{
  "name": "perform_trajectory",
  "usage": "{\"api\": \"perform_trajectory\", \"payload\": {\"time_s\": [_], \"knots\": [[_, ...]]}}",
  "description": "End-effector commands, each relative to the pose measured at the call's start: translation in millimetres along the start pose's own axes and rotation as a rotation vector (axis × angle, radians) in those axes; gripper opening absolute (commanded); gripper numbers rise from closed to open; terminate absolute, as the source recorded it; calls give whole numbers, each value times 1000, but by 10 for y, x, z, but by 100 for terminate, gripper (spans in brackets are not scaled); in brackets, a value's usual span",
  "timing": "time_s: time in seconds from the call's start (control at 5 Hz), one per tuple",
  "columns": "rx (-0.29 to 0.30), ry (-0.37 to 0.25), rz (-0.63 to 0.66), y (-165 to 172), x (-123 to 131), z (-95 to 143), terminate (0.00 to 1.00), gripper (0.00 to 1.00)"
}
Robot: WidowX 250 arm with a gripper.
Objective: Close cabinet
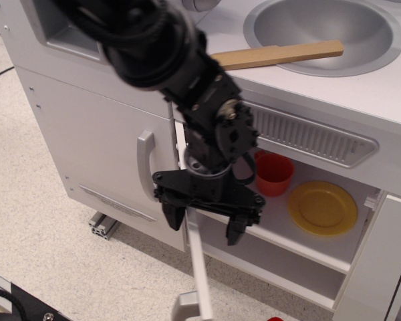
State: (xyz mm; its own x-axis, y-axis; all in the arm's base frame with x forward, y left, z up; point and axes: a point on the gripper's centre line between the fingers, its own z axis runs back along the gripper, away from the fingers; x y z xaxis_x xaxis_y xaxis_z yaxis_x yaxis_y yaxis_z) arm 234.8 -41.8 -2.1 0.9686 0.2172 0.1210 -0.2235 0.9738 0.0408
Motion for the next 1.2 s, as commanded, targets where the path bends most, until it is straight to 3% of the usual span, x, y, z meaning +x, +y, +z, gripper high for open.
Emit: {"api": "perform_trajectory", "payload": {"time_s": [0.0,0.2,0.6,0.8,1.0], "knots": [[-20,-69,107,-529,430,191,0,100],[-44,-84,130,-533,516,318,0,100],[-102,-79,88,-134,356,685,0,100],[-64,-76,32,114,237,584,0,100],[-26,-97,14,277,150,283,0,100]]}}
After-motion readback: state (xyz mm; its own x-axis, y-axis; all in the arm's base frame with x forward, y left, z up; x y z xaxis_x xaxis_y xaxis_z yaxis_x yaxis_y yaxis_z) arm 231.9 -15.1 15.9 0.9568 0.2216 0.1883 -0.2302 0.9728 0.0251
